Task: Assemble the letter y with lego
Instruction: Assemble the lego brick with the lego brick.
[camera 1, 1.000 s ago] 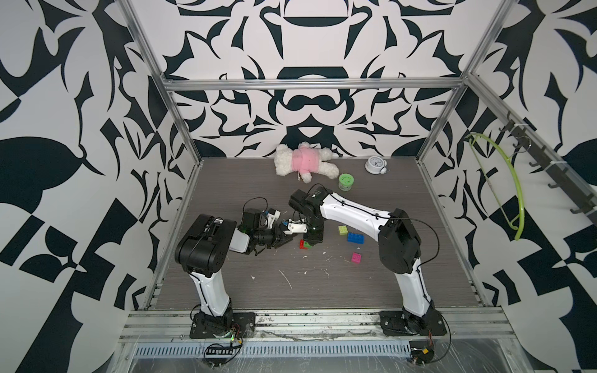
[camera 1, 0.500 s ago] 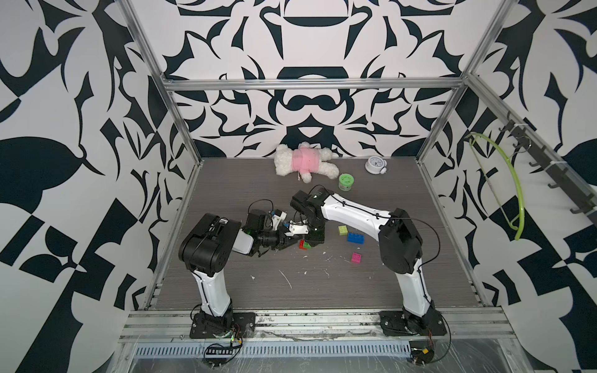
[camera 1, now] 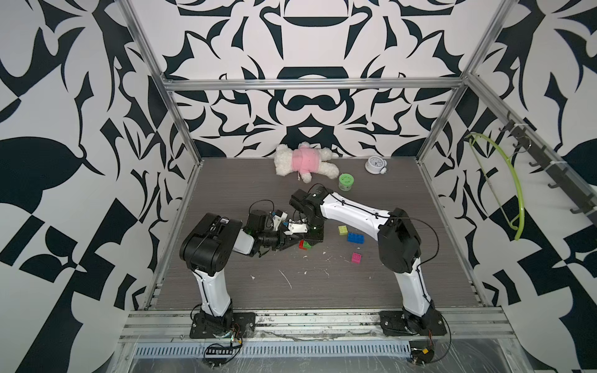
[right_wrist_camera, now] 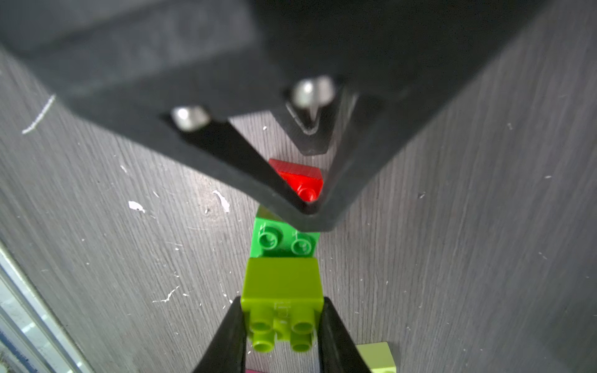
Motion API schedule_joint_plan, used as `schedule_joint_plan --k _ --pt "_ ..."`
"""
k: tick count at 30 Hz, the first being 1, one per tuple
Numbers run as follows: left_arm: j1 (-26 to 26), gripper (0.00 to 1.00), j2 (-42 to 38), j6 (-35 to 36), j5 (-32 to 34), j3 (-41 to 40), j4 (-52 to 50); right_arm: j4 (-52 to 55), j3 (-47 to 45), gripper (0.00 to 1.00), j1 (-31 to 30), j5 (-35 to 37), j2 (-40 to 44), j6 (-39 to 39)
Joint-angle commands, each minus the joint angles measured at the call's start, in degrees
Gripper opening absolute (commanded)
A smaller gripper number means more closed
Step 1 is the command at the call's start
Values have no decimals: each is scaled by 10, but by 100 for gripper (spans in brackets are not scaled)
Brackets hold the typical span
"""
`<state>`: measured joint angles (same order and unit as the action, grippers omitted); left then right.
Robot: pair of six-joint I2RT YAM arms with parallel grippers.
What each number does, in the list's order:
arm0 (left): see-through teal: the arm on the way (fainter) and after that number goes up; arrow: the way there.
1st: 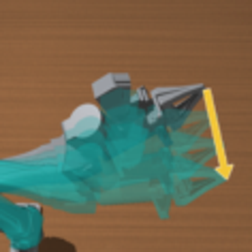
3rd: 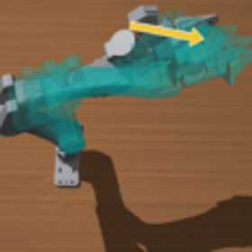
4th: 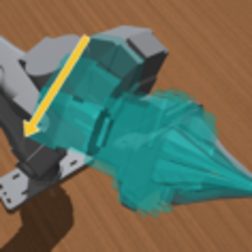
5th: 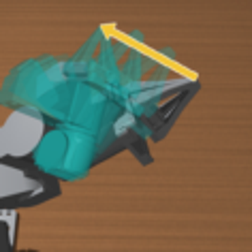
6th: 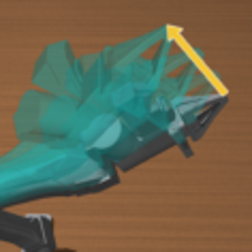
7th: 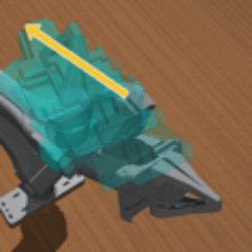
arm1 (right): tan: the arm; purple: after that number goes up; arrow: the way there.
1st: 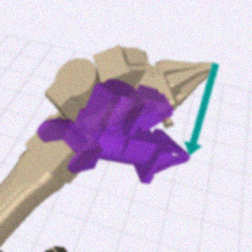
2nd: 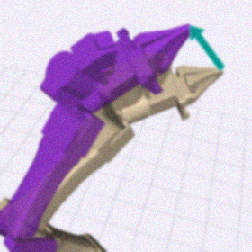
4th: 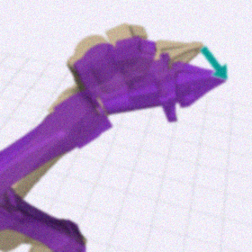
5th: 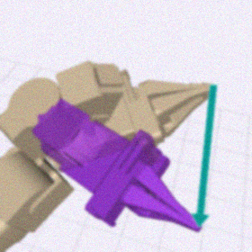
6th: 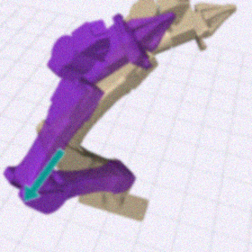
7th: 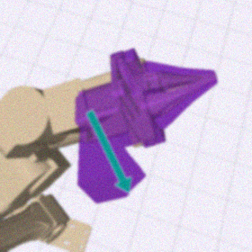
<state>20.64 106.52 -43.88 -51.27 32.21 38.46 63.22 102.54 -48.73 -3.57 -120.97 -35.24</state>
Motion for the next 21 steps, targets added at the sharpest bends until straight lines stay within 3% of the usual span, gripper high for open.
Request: schedule_joint_plan --k 1,21 --pt "4 50 25 -5 30 -21 -55 29 24 15 1 0 -6 10" --pt "4 43 30 -7 35 -18 -77 40 34 14 -2 6 -21 15"
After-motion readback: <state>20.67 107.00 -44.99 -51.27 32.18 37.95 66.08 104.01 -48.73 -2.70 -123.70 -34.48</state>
